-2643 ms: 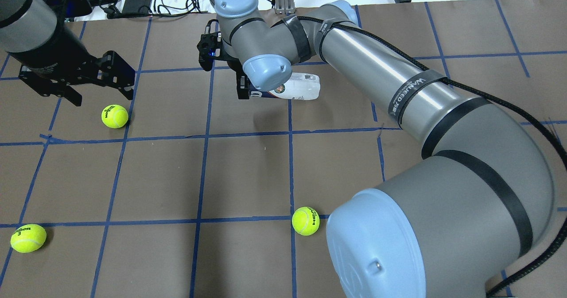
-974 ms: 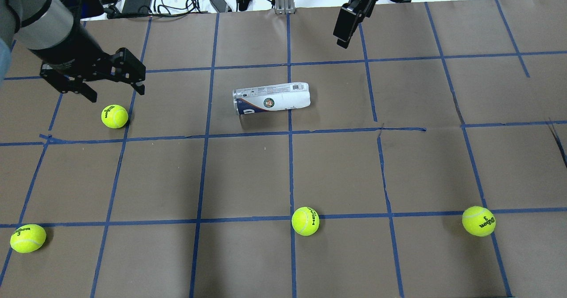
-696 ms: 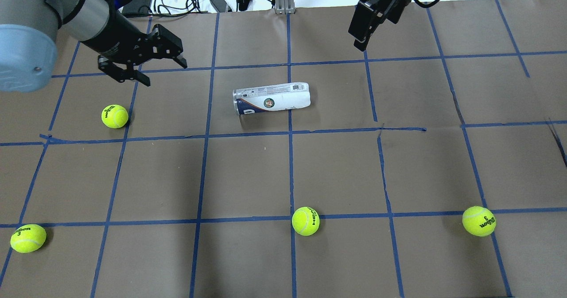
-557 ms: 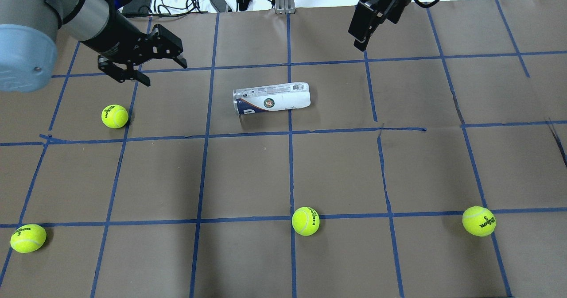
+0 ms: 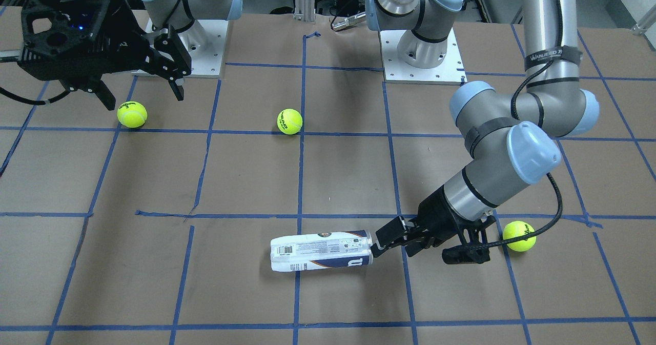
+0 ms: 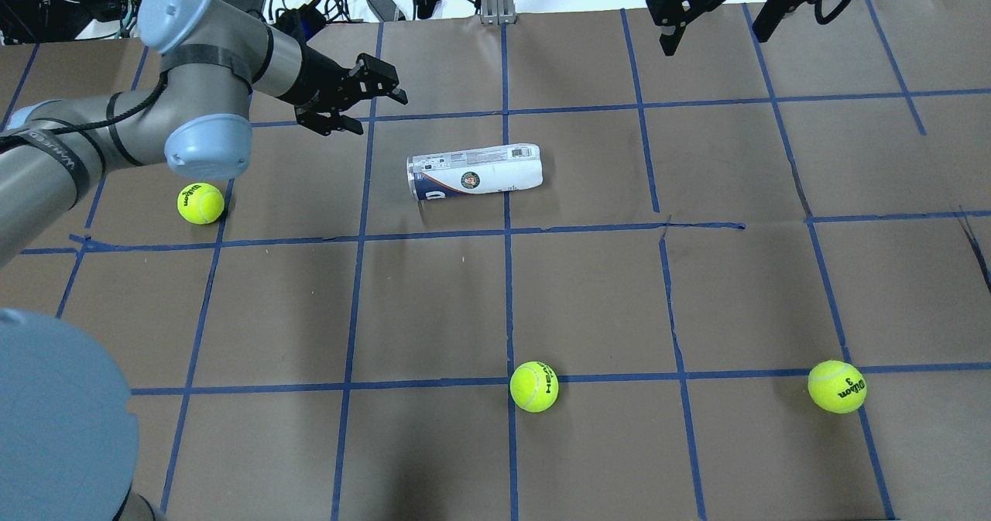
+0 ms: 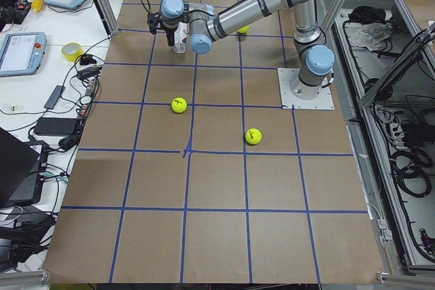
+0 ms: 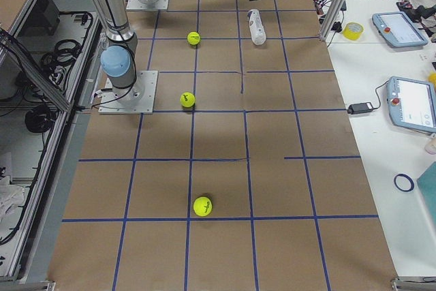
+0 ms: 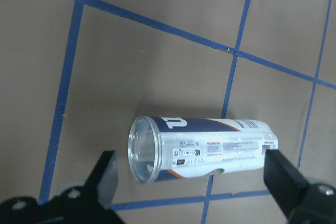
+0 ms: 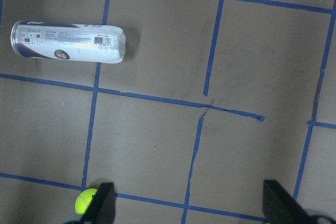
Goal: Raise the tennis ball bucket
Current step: 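Move the left gripper toward the can's closed end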
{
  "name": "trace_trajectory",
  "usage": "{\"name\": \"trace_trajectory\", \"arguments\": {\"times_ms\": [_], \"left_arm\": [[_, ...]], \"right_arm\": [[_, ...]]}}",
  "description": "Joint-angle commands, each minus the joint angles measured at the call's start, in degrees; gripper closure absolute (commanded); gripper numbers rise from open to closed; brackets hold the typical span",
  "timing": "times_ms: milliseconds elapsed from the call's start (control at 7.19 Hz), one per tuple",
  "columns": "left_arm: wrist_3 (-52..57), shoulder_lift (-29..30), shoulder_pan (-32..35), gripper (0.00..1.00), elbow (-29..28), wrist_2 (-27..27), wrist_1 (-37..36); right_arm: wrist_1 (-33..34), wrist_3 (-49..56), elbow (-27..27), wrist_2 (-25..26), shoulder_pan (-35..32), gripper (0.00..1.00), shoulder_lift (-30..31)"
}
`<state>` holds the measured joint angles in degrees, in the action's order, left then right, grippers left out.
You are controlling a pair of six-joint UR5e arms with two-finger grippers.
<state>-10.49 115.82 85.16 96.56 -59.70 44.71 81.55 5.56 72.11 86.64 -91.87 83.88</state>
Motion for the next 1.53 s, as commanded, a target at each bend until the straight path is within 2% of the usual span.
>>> {"name": "trace_trajectory", "arguments": {"times_ms": [0,139,278,557,696,1113,1391], "left_arm": [[0.12,3.52,1.50,0.00,-0.15,1.76,-4.71],[1.16,4.66,1.50,0.00,-0.15,7.26,-4.63],[1.52,5.63,1.50,0.00,-0.15,7.75,-4.72],[3.61,7.13,1.42,0.00,-0.06,7.41,-4.98],[4.41,7.05,1.42,0.00,-0.23,6.97,-4.98],[4.60,6.78,1.42,0.00,-0.15,5.31,-4.37],[4.51,6.52,1.42,0.00,0.12,5.21,0.43]], "right_arm": [[-0.69,-3.26,1.88,4.38,0.03,0.00,2.50],[-0.60,-6.32,3.81,4.68,0.03,0.00,3.21],[0.01,-7.66,5.31,4.33,0.03,0.00,3.48],[0.10,-6.98,6.46,3.28,0.03,0.00,3.92],[2.36,-6.97,8.47,2.49,0.03,0.00,4.01],[3.36,-6.97,9.01,2.66,0.03,0.00,4.53],[3.35,-6.97,9.01,2.66,0.03,0.00,4.53]]}}
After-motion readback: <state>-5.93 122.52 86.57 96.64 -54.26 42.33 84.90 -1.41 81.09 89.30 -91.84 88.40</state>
